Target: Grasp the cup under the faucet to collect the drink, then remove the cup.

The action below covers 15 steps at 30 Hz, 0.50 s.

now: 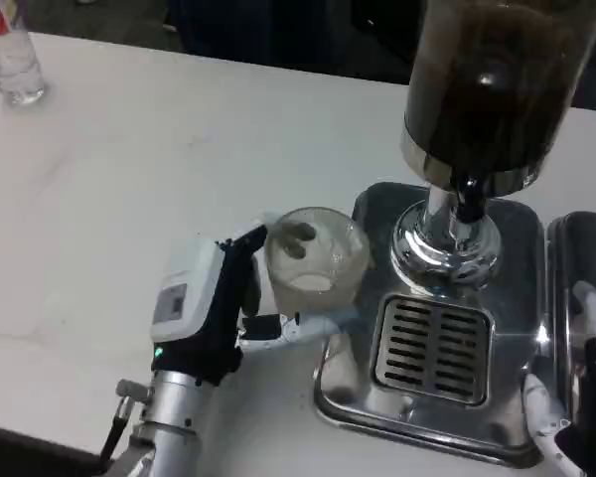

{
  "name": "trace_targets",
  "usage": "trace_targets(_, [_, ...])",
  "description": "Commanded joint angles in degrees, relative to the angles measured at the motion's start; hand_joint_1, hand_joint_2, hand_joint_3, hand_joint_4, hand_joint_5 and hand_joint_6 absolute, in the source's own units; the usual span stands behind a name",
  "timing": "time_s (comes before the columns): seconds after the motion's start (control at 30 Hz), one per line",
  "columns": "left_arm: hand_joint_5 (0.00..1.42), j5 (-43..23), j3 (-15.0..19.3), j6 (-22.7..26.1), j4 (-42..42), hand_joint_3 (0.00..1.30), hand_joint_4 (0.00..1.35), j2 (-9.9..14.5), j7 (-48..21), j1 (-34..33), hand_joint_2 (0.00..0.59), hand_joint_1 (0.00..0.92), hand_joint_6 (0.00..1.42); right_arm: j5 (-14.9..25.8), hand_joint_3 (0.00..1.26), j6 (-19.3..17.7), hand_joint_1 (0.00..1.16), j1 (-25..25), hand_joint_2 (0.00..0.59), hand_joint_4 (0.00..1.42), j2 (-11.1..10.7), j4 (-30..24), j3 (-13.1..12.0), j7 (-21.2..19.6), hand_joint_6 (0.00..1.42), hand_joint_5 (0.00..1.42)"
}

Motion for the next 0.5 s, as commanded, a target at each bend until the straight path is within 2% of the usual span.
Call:
trace_targets(0.03, [1.27,0.7,-1.2,-0.7,0.8,0.92,1.11,-1.4,-1.1,-3.3,0.040,0.573,1.38,-1.1,0.07,1.2,0.17,2.0,0.500,0.00,1.1,-2.1,-0.8,-1.7,0.10,0.00])
trace_targets(0.3, [1.27,1.3,-3.5,1.2,5.8,0.92,1.11,-4.4,-3.3,-7.3,0.039,0.572,1.38,-1.9,0.07,2.3,0.17,3.9,0.500,0.00,3.1,-2.8,-0.5,-3.3,0.09,0.00])
trace_targets(0.5, [1.27,2.5,-5.4,3.1,8.5,0.92,1.11,-7.8,-3.9,-9.9,0.048,0.584,1.39,-2.1,0.06,2.5,0.17,4.3,0.500,0.00,3.9,-2.6,-0.8,-3.8,0.09,0.00])
